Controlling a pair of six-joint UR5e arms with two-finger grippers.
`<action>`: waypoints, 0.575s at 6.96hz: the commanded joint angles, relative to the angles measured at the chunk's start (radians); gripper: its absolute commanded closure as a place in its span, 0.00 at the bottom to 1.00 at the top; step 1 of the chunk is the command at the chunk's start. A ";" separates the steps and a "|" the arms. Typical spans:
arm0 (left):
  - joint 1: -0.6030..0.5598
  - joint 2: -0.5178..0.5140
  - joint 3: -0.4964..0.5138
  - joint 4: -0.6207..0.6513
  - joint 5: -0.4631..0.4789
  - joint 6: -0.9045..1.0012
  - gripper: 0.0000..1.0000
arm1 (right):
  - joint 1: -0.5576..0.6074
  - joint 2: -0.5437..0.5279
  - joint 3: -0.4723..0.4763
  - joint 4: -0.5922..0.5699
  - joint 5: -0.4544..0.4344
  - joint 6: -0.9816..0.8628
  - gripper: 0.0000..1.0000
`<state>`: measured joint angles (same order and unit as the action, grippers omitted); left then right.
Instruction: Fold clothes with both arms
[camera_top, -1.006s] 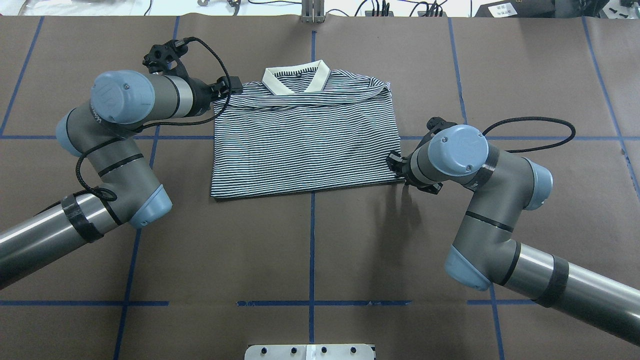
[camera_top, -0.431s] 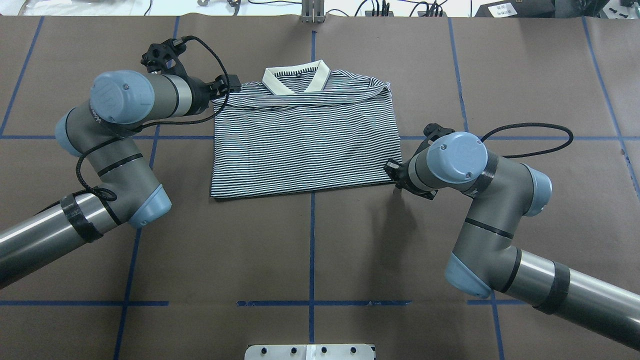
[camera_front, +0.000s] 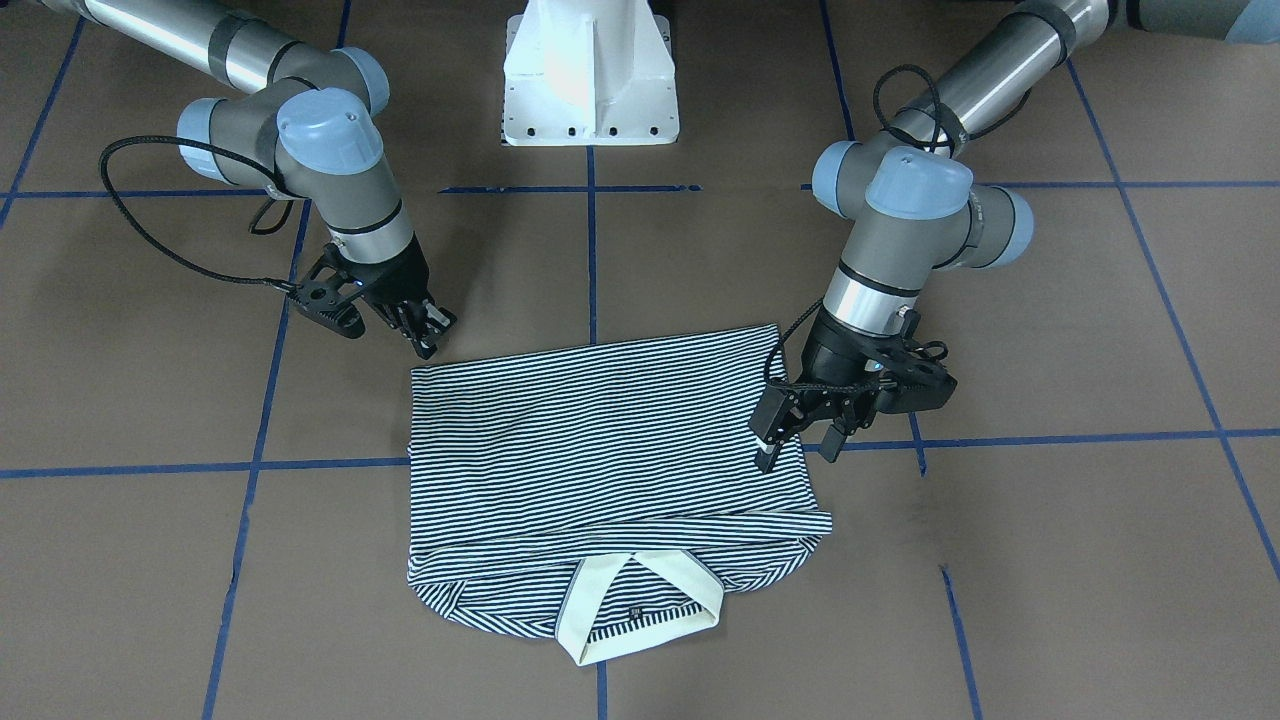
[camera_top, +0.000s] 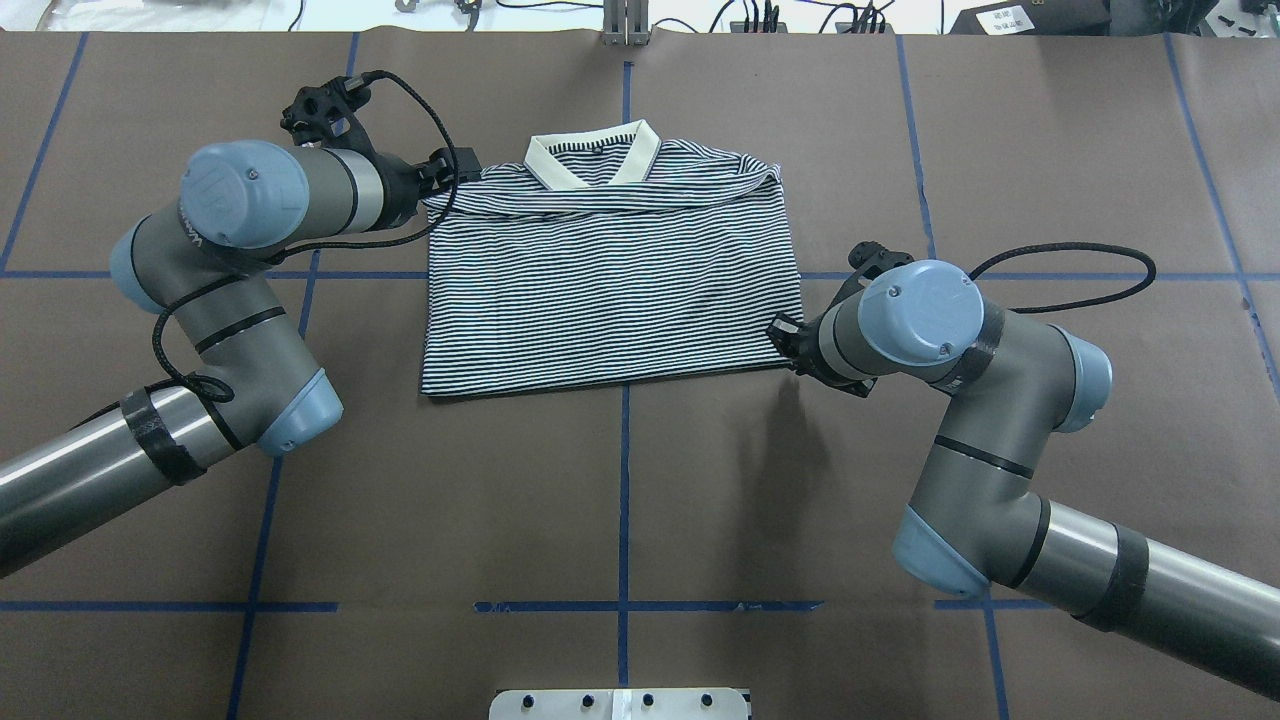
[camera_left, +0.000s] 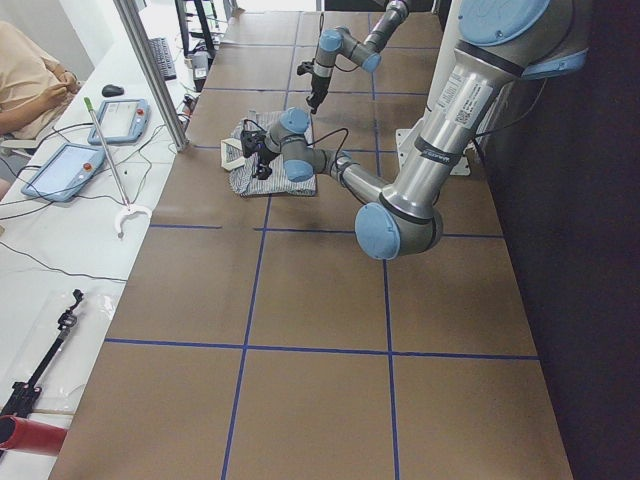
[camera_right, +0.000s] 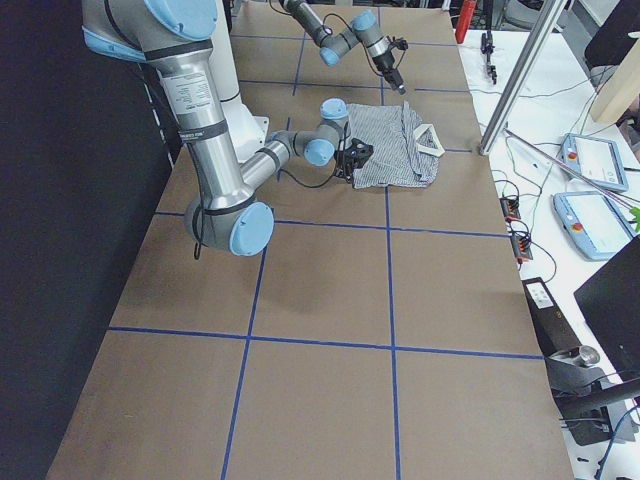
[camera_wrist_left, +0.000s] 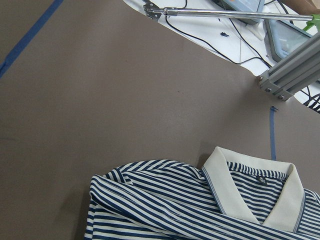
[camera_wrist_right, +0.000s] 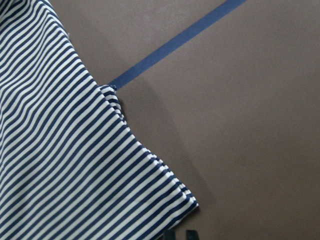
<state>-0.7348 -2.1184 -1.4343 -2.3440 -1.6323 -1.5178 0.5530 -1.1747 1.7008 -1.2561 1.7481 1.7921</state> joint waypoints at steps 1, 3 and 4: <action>0.000 0.002 0.000 0.002 0.000 -0.009 0.00 | -0.002 0.000 -0.022 0.000 -0.025 0.001 0.32; 0.000 0.002 0.000 0.005 0.002 -0.010 0.00 | -0.001 0.001 -0.030 -0.002 -0.027 0.003 0.32; 0.002 0.000 0.001 0.005 0.020 -0.010 0.00 | 0.001 0.006 -0.041 -0.002 -0.038 0.001 0.33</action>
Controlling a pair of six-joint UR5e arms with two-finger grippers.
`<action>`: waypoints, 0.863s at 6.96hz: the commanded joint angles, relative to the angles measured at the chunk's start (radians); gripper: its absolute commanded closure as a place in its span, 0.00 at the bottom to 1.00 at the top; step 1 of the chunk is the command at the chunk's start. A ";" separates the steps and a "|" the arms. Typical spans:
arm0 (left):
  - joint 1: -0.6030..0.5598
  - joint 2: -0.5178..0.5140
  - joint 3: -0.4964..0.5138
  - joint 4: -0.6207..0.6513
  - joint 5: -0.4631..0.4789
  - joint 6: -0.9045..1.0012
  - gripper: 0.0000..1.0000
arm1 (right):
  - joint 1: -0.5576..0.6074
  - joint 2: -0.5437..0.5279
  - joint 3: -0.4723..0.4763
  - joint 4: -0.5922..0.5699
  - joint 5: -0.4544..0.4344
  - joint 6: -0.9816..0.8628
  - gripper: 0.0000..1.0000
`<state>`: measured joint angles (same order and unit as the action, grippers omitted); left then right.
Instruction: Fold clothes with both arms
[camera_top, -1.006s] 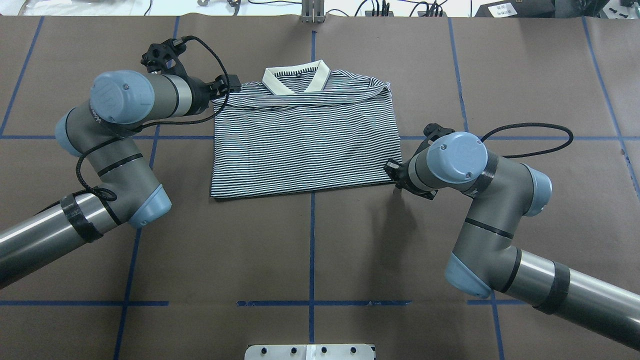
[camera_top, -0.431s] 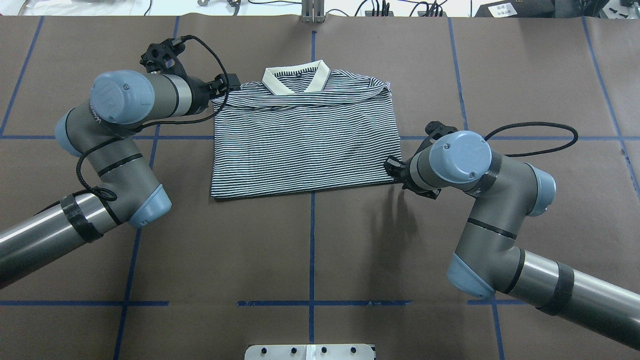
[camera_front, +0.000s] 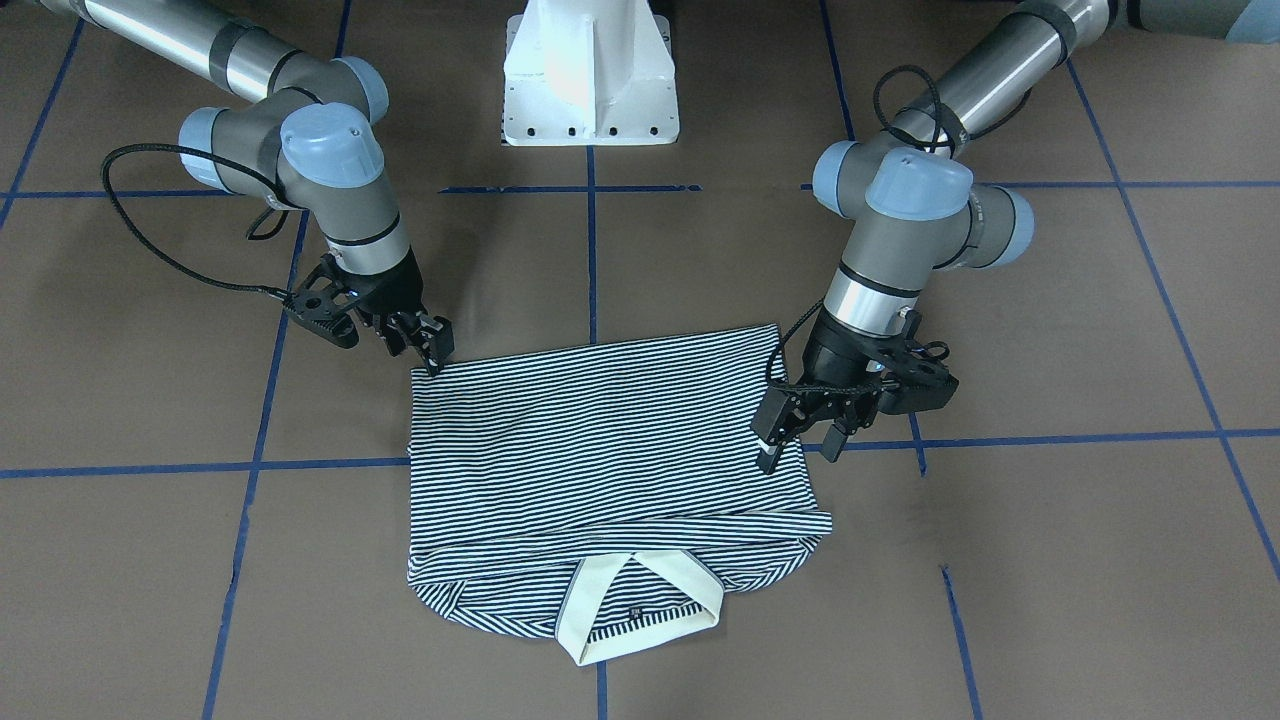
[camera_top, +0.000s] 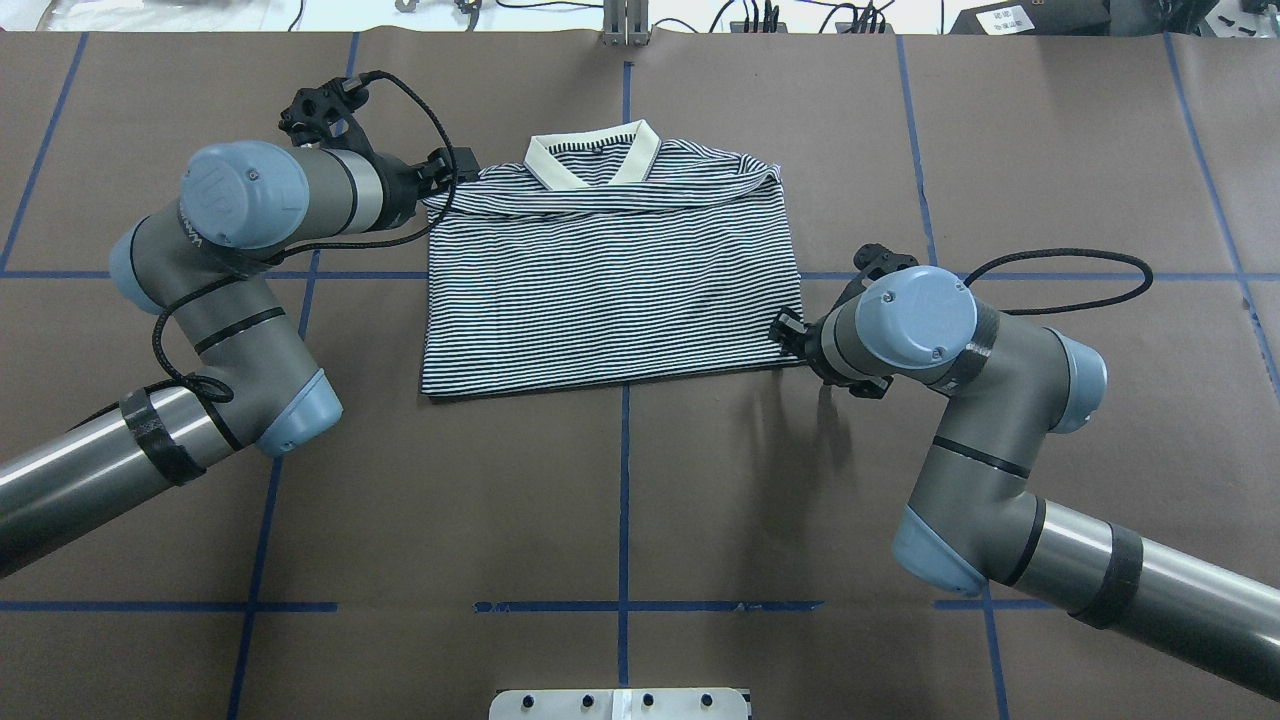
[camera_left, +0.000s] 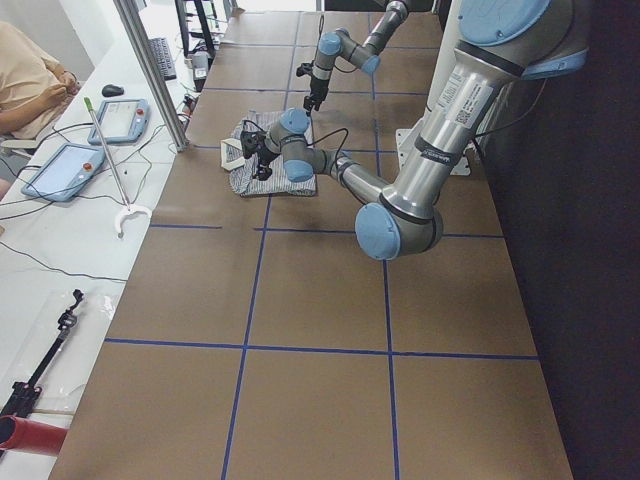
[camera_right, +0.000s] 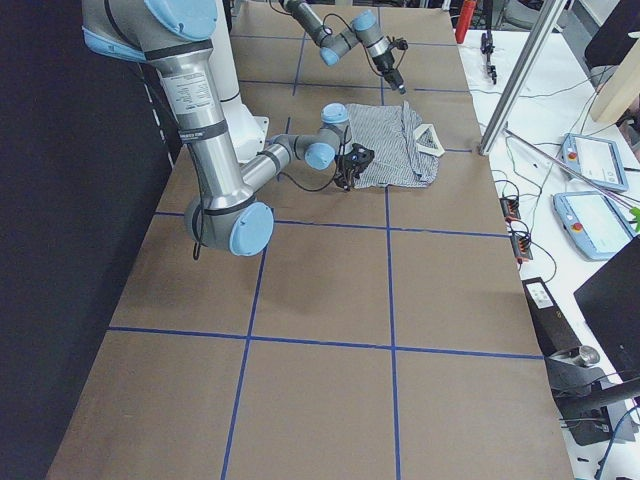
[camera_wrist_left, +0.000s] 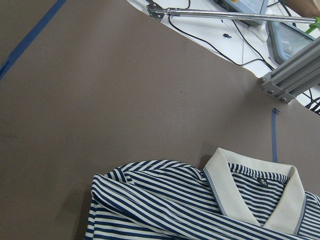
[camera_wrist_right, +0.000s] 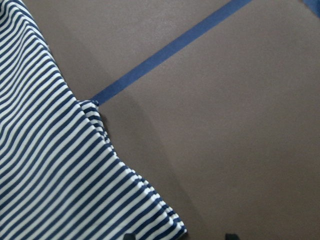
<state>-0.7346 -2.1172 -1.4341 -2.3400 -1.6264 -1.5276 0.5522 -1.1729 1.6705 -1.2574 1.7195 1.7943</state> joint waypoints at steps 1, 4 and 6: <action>0.001 0.000 0.001 0.001 0.014 0.000 0.00 | 0.002 0.010 -0.023 -0.001 -0.023 -0.001 0.34; 0.003 0.006 0.001 0.001 0.016 -0.002 0.00 | 0.011 0.030 -0.032 0.000 -0.023 -0.001 0.86; 0.003 0.008 0.001 0.001 0.016 -0.002 0.00 | 0.011 0.032 -0.032 0.001 -0.021 -0.006 1.00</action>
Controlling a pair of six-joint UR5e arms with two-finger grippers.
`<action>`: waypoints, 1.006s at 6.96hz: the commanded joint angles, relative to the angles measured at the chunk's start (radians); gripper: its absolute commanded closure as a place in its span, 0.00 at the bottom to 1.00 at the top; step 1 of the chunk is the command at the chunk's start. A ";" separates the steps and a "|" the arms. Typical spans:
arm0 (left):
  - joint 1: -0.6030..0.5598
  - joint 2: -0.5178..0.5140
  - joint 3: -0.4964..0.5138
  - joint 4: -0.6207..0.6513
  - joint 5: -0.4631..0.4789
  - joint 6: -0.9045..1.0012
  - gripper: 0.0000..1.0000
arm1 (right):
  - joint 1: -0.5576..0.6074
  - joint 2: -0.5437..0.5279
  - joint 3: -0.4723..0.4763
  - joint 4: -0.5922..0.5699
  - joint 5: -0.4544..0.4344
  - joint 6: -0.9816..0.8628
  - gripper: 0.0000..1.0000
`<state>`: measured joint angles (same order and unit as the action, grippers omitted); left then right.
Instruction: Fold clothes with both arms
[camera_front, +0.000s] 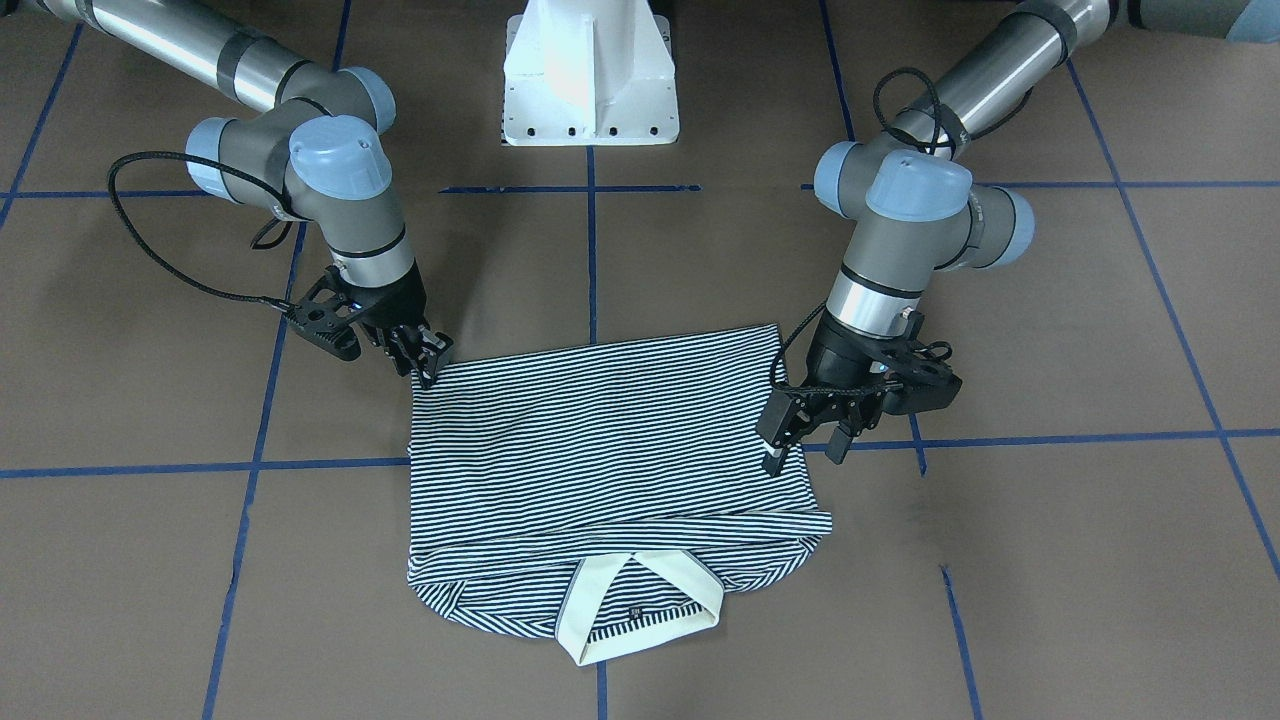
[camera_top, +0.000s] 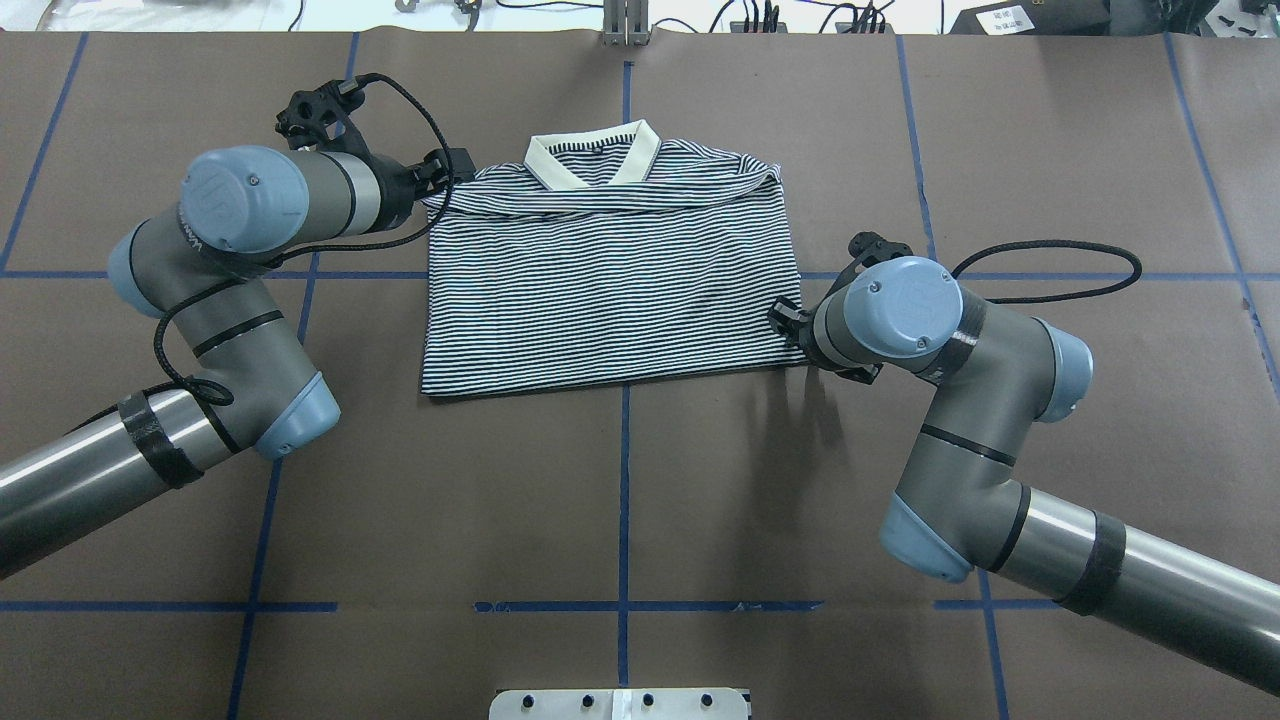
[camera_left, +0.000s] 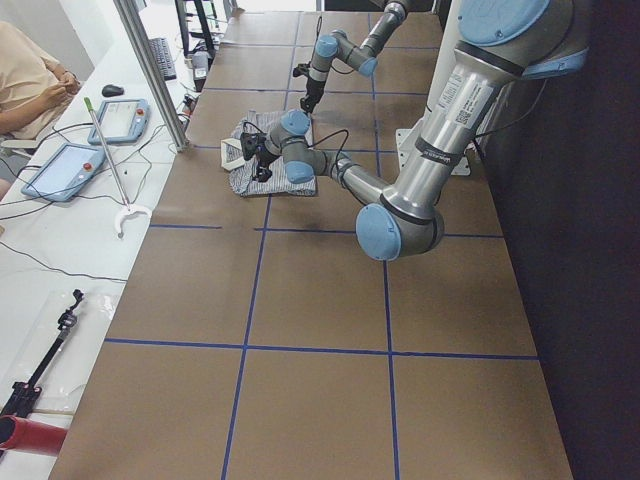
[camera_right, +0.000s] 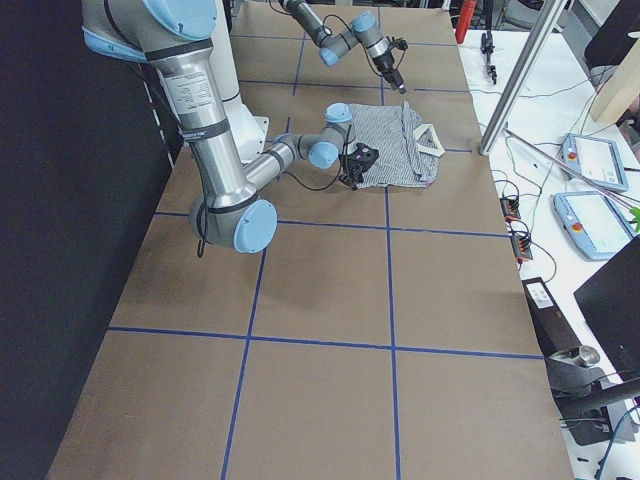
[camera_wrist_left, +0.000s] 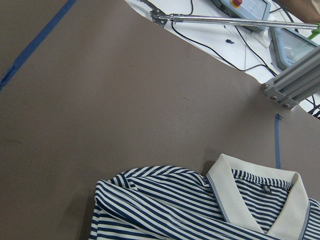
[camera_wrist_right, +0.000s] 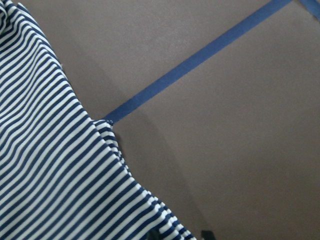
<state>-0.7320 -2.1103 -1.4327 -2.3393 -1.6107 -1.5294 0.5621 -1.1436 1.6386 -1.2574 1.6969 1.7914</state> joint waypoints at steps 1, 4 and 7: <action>0.000 0.001 0.000 0.000 0.000 0.000 0.00 | 0.001 0.002 0.000 0.001 0.001 -0.004 1.00; 0.000 0.000 0.000 0.000 0.000 -0.005 0.00 | -0.010 -0.057 0.129 -0.011 0.012 -0.006 1.00; 0.003 -0.002 -0.012 0.000 -0.001 -0.005 0.00 | -0.242 -0.276 0.537 -0.182 0.012 0.005 1.00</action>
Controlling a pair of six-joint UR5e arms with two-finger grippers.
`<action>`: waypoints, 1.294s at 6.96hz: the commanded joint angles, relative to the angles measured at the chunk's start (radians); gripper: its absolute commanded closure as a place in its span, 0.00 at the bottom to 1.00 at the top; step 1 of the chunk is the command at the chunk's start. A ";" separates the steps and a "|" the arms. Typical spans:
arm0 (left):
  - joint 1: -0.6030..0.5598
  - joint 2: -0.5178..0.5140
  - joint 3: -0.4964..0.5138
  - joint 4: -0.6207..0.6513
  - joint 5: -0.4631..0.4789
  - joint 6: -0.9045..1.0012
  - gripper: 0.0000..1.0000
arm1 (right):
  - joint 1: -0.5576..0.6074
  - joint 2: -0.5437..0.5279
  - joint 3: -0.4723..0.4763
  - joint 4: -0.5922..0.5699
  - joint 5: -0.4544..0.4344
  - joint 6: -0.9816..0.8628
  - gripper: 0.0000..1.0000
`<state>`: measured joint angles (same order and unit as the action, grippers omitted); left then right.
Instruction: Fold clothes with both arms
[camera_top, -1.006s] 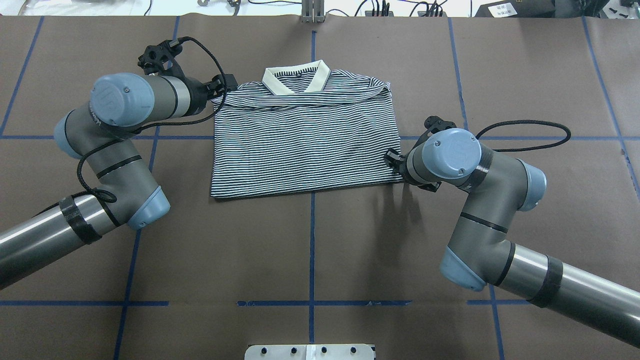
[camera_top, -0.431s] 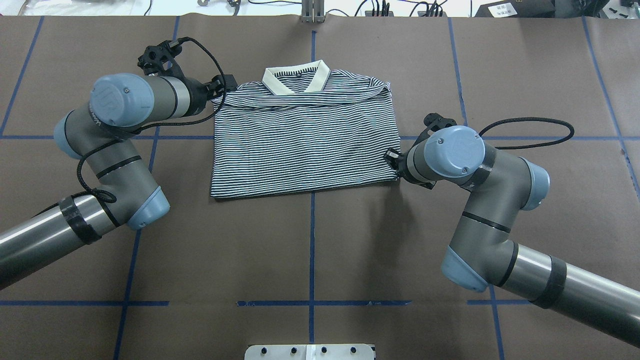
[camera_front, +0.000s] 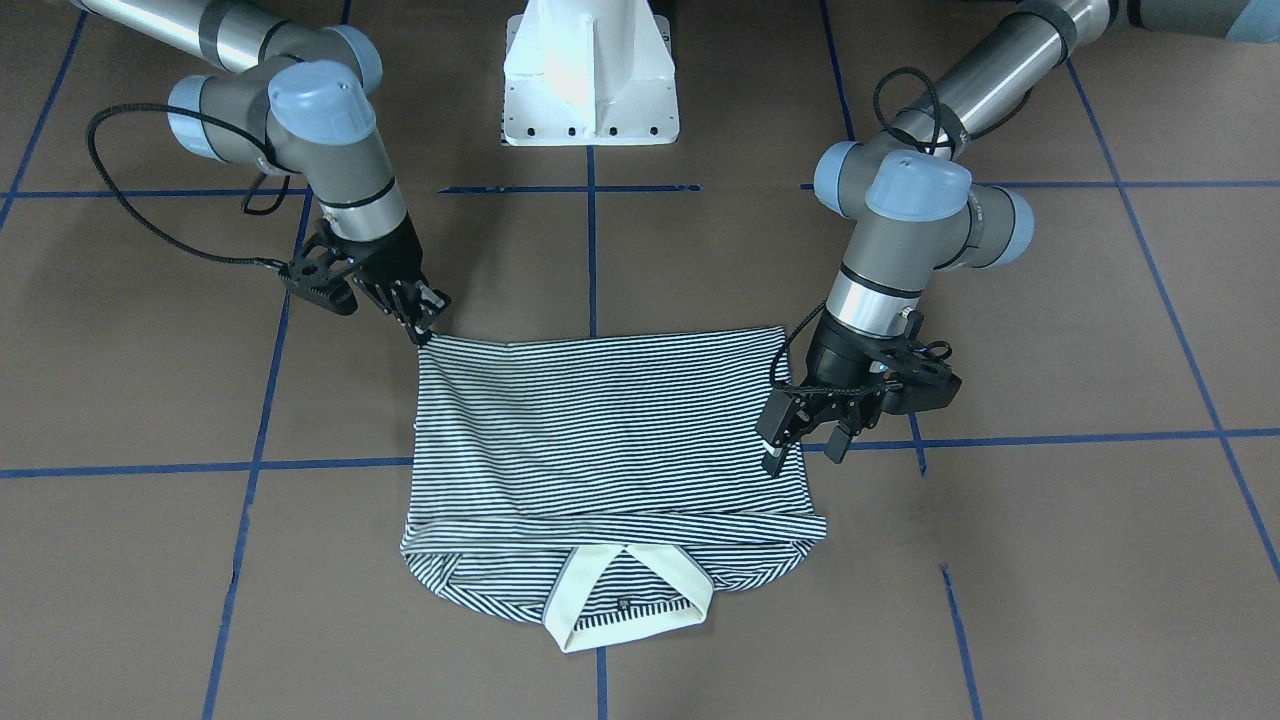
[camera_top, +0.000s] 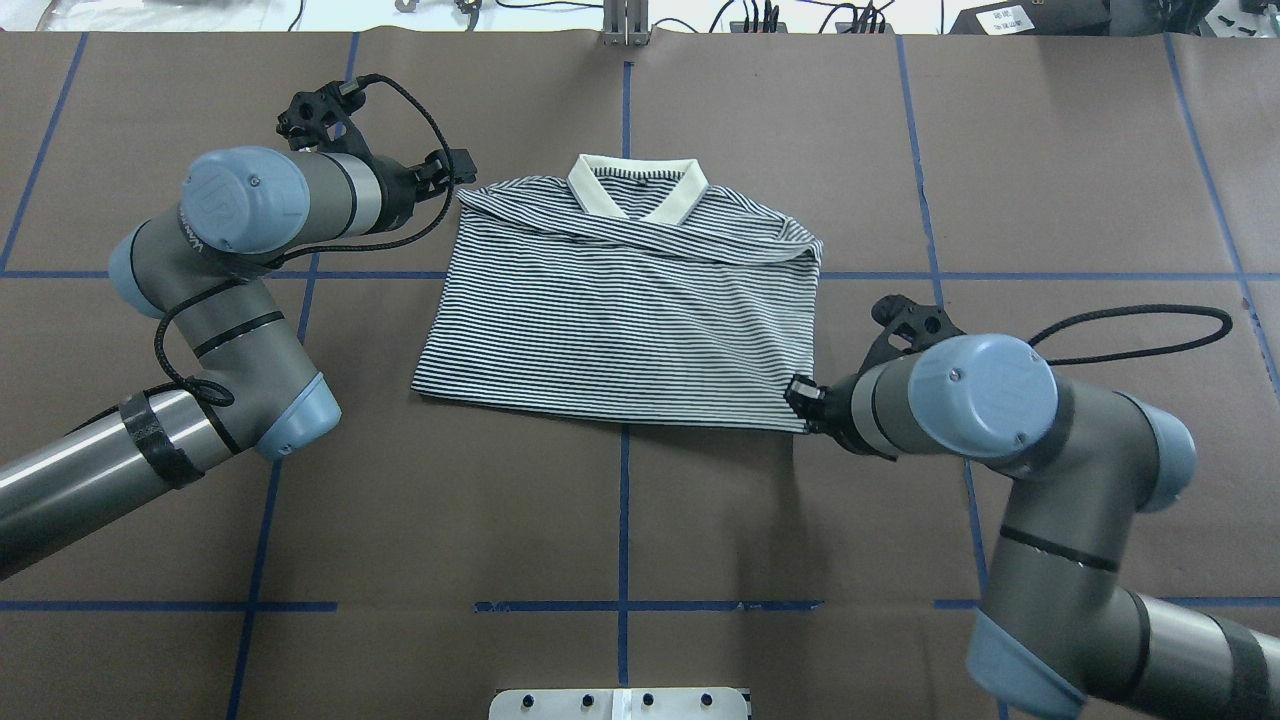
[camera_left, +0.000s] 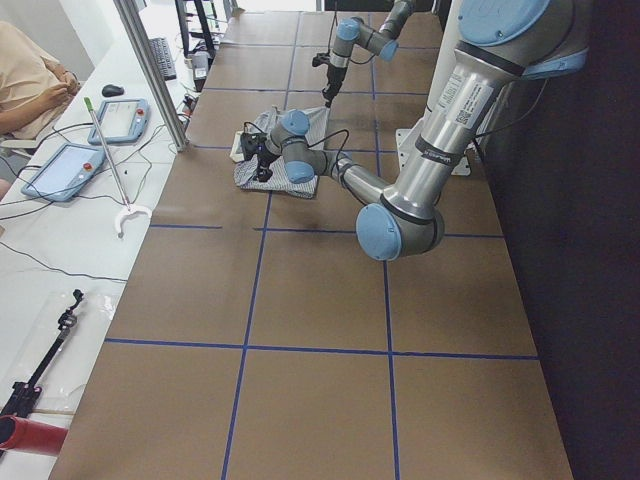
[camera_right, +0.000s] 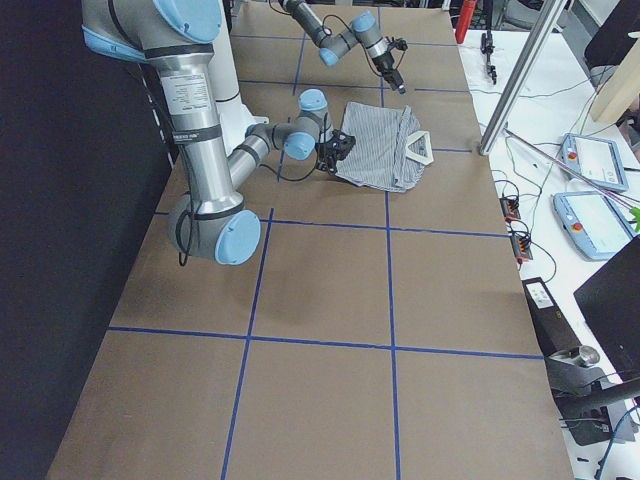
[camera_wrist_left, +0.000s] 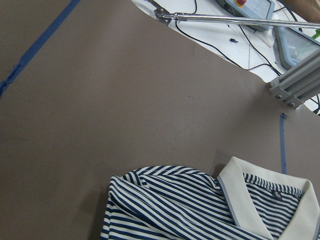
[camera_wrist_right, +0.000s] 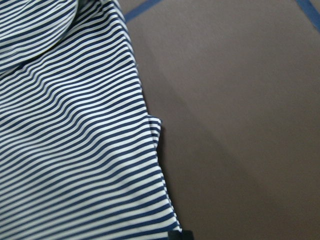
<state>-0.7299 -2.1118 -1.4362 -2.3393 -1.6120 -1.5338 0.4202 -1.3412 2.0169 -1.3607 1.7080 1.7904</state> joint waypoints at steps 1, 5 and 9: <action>0.009 0.010 -0.045 0.000 -0.005 -0.023 0.00 | -0.214 -0.088 0.256 -0.195 0.001 0.053 1.00; 0.140 0.085 -0.214 0.006 -0.009 -0.128 0.00 | -0.364 -0.090 0.301 -0.281 -0.045 0.110 0.00; 0.309 0.222 -0.404 0.116 0.009 -0.242 0.43 | -0.014 0.002 0.289 -0.276 -0.033 0.058 0.00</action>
<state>-0.4810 -1.9312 -1.8113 -2.2368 -1.6137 -1.7598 0.3240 -1.3543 2.3111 -1.6384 1.6668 1.8762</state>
